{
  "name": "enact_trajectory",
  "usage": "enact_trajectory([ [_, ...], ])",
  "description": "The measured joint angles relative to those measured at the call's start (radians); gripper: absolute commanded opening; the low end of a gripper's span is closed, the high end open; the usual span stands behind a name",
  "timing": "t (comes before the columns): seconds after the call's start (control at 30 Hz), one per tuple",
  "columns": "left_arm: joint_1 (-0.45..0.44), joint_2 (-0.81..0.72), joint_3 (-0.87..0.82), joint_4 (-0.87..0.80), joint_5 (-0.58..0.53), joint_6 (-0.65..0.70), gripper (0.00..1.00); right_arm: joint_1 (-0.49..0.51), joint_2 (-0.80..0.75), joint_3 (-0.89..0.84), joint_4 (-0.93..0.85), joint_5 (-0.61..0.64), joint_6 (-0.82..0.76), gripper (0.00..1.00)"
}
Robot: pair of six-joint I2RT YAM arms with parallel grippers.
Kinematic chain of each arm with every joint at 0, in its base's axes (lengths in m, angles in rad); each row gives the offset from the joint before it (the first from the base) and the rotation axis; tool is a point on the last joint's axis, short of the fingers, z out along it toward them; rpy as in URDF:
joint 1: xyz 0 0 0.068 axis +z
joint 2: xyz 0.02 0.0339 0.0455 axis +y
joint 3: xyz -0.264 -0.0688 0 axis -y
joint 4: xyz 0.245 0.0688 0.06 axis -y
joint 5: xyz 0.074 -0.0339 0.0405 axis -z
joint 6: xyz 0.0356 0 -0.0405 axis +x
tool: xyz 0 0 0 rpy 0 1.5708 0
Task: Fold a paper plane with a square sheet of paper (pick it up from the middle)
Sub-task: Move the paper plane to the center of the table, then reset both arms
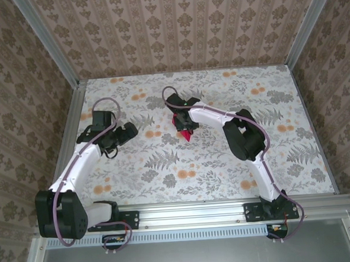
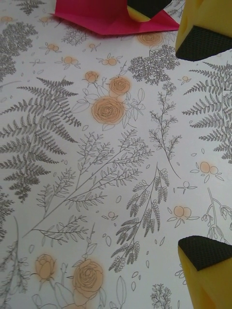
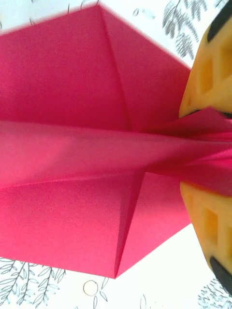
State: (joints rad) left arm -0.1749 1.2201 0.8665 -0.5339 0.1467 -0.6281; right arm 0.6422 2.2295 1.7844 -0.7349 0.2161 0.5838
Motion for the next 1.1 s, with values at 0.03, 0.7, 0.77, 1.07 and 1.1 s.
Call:
enact_trajectory([
  [0.03, 0.000, 0.000, 0.011, -0.005, -0.004, 0.006, 0.97, 0.000, -0.018, 0.000, -0.010, 0.005, -0.004, 0.55],
  [0.7, 0.080, -0.167, -0.106, 0.217, -0.239, 0.163, 1.00, -0.247, -0.877, -0.711, 0.328, 0.333, -0.167, 1.00],
  [0.77, 0.085, -0.178, -0.175, 0.307, -0.272, 0.194, 1.00, -0.301, -0.932, -0.824, 0.410, 0.362, -0.195, 1.00],
  [1.07, 0.085, -0.129, -0.351, 0.636, -0.320, 0.397, 1.00, -0.512, -0.999, -1.173, 0.767, 0.371, -0.308, 1.00],
  [1.1, 0.085, -0.110, -0.365, 0.680, -0.321, 0.421, 1.00, -0.517, -0.987, -1.199, 0.817, 0.366, -0.327, 1.00],
])
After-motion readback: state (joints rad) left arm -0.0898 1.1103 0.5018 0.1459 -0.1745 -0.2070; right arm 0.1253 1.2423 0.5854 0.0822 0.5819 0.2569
